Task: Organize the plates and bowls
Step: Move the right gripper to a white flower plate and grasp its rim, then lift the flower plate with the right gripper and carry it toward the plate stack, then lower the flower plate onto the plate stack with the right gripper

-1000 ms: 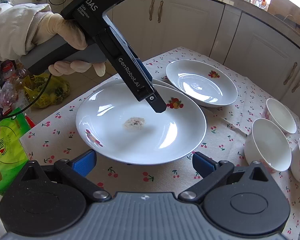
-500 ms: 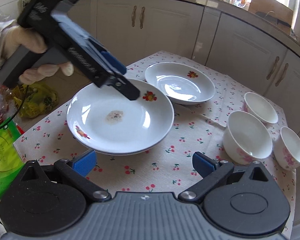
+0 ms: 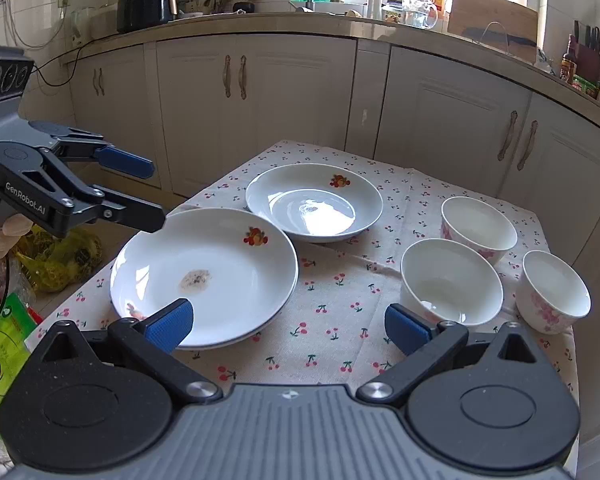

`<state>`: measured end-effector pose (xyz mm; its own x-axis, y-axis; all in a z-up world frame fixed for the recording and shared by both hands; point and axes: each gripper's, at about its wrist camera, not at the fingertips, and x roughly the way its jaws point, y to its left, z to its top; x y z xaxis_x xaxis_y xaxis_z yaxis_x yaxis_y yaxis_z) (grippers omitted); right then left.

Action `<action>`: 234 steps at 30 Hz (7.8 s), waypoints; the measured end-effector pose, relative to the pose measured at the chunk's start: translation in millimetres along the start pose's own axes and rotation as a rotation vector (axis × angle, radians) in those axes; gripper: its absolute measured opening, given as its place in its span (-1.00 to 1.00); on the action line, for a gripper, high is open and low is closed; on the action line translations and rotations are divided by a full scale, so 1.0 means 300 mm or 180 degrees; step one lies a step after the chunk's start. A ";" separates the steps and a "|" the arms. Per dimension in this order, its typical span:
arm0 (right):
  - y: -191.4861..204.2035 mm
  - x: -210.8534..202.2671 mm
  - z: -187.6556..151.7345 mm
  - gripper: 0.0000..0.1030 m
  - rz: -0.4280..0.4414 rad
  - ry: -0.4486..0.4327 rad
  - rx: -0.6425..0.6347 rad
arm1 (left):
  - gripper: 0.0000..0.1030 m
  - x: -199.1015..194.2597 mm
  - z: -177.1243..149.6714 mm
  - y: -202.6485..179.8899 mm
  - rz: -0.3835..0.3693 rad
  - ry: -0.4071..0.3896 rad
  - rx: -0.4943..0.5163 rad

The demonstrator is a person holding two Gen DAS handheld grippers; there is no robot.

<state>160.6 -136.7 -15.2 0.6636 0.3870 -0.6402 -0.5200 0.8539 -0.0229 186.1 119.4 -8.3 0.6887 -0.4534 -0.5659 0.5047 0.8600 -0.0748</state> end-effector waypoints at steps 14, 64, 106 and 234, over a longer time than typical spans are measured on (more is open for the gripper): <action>-0.049 0.139 0.246 1.00 0.0144 0.0101 -0.0003 | 0.85 0.136 0.087 0.254 0.0333 0.0004 0.0353; -0.406 0.846 0.430 0.66 0.0393 0.1352 0.1542 | 0.81 0.613 0.081 0.425 -0.1055 0.0709 0.1014; -0.352 0.807 0.499 0.67 0.0534 0.1115 0.1032 | 0.81 0.524 0.123 0.366 -0.1009 0.0542 0.1191; 0.020 0.228 0.124 0.86 0.0600 0.0963 0.0676 | 0.89 0.118 -0.153 0.040 -0.0735 0.0938 0.0879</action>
<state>222.8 -92.2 -30.4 0.3630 0.4506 -0.8156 -0.4736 0.8430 0.2550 192.6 124.4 -66.8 0.3847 -0.5056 -0.7722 0.7747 0.6317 -0.0276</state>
